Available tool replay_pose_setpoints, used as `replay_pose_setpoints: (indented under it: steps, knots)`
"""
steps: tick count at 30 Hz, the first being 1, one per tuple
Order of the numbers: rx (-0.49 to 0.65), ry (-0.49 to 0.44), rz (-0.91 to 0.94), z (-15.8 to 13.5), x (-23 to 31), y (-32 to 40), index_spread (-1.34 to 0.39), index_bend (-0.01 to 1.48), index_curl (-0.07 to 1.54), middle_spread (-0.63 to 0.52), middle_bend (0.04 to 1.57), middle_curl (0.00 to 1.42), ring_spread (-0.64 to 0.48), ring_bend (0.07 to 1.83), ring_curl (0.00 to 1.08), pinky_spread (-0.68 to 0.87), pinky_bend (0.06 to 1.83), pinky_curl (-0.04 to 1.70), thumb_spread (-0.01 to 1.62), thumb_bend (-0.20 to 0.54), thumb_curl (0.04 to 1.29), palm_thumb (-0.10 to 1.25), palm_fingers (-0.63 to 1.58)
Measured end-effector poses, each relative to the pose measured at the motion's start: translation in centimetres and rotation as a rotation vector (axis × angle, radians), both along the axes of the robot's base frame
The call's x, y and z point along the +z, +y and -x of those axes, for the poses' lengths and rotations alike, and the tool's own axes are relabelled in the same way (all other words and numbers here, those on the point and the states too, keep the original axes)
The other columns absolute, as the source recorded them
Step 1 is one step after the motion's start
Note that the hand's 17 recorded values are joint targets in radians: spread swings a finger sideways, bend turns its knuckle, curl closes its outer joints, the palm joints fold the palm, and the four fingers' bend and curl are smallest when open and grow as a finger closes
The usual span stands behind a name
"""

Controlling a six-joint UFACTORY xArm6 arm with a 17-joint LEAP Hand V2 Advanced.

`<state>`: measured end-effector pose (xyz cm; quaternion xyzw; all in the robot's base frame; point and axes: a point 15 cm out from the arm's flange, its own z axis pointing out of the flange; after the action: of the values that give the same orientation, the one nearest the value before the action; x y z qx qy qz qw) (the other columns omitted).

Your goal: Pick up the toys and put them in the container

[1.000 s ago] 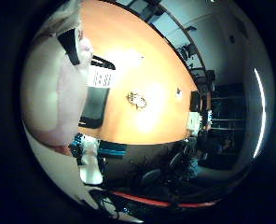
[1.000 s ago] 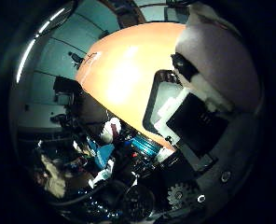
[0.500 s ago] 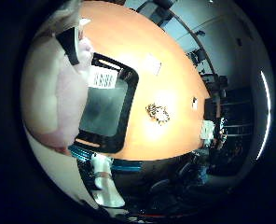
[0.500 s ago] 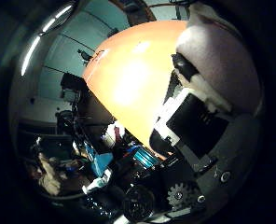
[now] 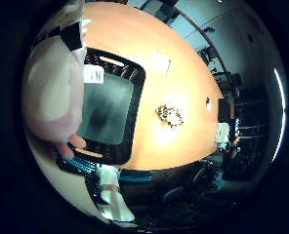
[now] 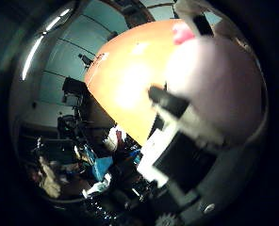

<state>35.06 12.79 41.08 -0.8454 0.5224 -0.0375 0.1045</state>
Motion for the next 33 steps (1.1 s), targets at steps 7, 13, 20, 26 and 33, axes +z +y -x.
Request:
replay_pose_setpoints:
  steps: [7, 13, 20, 26, 33]
  knots:
    - [0.01, -0.002, 0.006, 0.0, 0.0, -0.3, -0.48, 0.29, 0.58, -0.18, 0.54, 0.56, -0.11, 0.75, 0.44, 0.32, 0.58, 0.81, 1.04, -0.027, 0.31, 0.52, 0.22]
    - [0.008, 0.014, 0.018, 0.2, -0.2, -0.8, -0.47, 0.26, 0.48, -0.13, 0.41, 0.45, 0.01, 0.61, 0.35, 0.49, 0.48, 0.69, 1.02, -0.028, 0.3, 0.5, 0.26]
    - [-0.051, 0.005, 0.028, -0.5, 1.5, -4.5, -0.45, 0.19, 0.42, -0.11, 0.34, 0.4, 0.06, 0.52, 0.29, 0.53, 0.39, 0.59, 1.01, -0.026, 0.29, 0.5, 0.29]
    - [-0.155, -0.02, 0.062, -2.4, 4.0, -11.9, -0.41, 0.17, 0.37, -0.09, 0.3, 0.37, 0.11, 0.44, 0.24, 0.51, 0.33, 0.51, 1.01, -0.027, 0.29, 0.49, 0.28]
    - [-0.307, 0.001, 0.107, -4.8, 3.8, -23.9, -0.37, 0.16, 0.32, -0.06, 0.28, 0.35, 0.14, 0.4, 0.22, 0.48, 0.31, 0.44, 1.01, -0.027, 0.29, 0.49, 0.27]
